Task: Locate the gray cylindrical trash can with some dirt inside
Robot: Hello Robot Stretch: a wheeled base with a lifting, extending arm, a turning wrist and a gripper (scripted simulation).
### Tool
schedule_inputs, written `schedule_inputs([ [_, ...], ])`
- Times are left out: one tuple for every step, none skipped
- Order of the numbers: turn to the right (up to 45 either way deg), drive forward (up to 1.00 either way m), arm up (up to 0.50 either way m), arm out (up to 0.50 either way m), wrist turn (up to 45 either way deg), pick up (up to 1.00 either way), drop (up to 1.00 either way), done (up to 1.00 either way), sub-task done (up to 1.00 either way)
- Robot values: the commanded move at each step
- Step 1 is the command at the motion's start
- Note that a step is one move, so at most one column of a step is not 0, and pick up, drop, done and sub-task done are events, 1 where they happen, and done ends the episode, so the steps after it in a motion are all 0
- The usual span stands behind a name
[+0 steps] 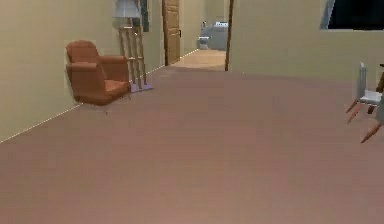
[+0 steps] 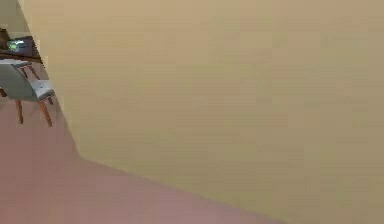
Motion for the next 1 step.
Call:
schedule_inputs([
  [0.0, 1.0, 0.0, 0.0, 0.0, 0.0, 0.0, 0.0, 0.0],
])
